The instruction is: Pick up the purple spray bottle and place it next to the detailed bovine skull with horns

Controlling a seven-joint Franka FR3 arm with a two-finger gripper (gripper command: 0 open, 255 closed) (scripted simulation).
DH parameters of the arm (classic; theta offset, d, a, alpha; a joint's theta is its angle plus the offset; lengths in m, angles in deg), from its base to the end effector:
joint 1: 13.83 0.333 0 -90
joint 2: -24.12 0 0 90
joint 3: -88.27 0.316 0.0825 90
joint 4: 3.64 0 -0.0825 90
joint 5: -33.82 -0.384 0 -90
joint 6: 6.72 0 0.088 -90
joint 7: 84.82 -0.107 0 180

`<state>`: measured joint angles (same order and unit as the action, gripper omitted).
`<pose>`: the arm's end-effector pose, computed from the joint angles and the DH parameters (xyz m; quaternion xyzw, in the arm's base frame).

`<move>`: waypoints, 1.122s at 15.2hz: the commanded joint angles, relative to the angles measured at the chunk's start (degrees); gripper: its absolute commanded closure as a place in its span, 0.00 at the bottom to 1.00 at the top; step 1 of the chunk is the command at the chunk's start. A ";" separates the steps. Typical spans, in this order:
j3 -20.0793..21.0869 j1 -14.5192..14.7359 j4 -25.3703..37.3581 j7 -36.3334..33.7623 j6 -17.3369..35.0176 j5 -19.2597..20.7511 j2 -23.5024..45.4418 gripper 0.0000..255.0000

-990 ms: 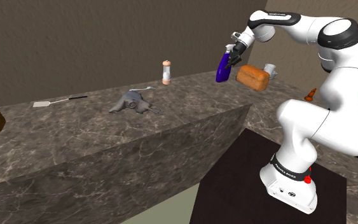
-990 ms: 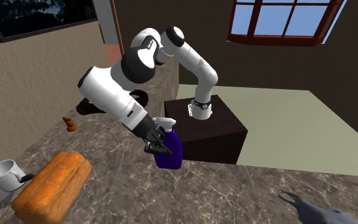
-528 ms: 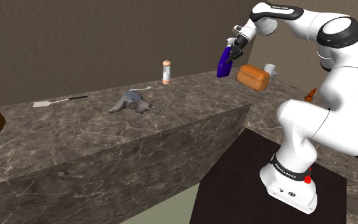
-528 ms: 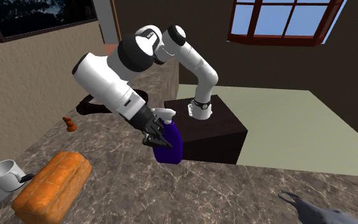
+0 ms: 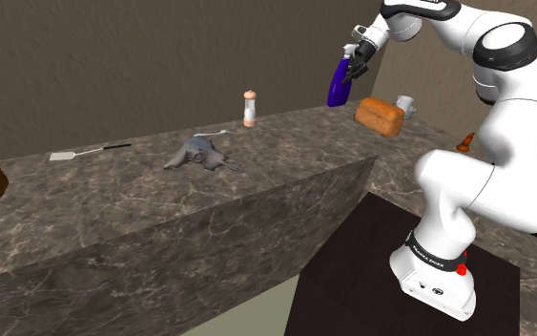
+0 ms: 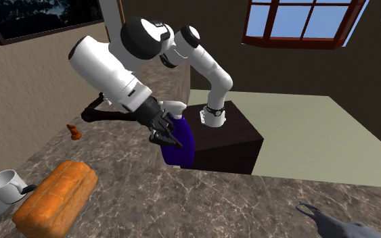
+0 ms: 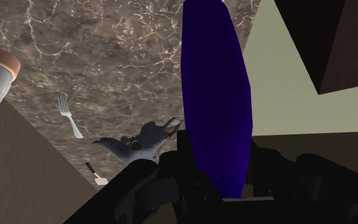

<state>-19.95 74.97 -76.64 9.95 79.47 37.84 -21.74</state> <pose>0.4973 -0.4362 0.5023 -0.7718 -0.5403 -0.2716 0.1967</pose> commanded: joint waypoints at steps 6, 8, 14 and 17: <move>0.19 2.47 6.28 -1.82 -4.87 -0.41 0.39 1.00; 0.11 3.50 8.53 -2.39 -6.44 -0.41 0.35 1.00; -0.50 7.61 16.69 -4.24 -11.76 -0.05 -0.21 1.00; -1.02 10.19 21.41 -5.13 -14.60 0.37 -0.78 1.00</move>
<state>-20.80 84.37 -56.82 5.06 65.89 38.07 -22.33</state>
